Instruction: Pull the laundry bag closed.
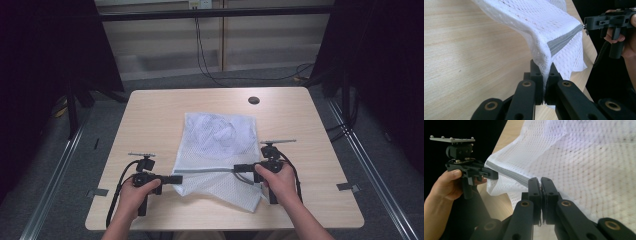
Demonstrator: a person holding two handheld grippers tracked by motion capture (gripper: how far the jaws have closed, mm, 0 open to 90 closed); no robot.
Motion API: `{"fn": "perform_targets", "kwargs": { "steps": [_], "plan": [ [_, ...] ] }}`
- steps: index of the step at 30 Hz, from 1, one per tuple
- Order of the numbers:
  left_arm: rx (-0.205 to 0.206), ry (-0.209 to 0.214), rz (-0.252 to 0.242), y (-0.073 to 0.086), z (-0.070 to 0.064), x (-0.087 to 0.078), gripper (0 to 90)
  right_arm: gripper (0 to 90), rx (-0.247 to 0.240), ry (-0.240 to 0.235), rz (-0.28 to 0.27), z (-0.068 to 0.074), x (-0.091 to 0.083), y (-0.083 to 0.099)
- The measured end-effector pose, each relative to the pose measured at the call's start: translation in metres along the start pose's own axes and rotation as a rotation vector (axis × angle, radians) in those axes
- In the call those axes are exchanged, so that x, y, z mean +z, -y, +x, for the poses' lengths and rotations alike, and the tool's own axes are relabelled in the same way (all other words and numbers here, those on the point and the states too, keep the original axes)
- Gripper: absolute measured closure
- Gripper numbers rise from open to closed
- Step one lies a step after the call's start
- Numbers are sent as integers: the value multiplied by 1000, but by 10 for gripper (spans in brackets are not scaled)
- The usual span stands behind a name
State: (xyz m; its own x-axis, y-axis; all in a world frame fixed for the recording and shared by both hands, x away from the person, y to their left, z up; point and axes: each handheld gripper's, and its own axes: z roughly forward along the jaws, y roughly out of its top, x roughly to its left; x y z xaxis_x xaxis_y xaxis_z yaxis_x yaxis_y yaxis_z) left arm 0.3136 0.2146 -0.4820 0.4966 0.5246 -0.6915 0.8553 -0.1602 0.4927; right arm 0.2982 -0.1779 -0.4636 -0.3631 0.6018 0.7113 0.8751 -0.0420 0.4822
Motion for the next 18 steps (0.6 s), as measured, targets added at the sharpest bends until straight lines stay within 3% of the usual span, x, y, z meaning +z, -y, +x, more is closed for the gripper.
{"fn": "perform_targets", "kwargs": {
  "steps": [18],
  "plan": [
    [9,-3,5,0,-1,1,883,877,7,12,-6,-4,-9,2]
  ]
}}
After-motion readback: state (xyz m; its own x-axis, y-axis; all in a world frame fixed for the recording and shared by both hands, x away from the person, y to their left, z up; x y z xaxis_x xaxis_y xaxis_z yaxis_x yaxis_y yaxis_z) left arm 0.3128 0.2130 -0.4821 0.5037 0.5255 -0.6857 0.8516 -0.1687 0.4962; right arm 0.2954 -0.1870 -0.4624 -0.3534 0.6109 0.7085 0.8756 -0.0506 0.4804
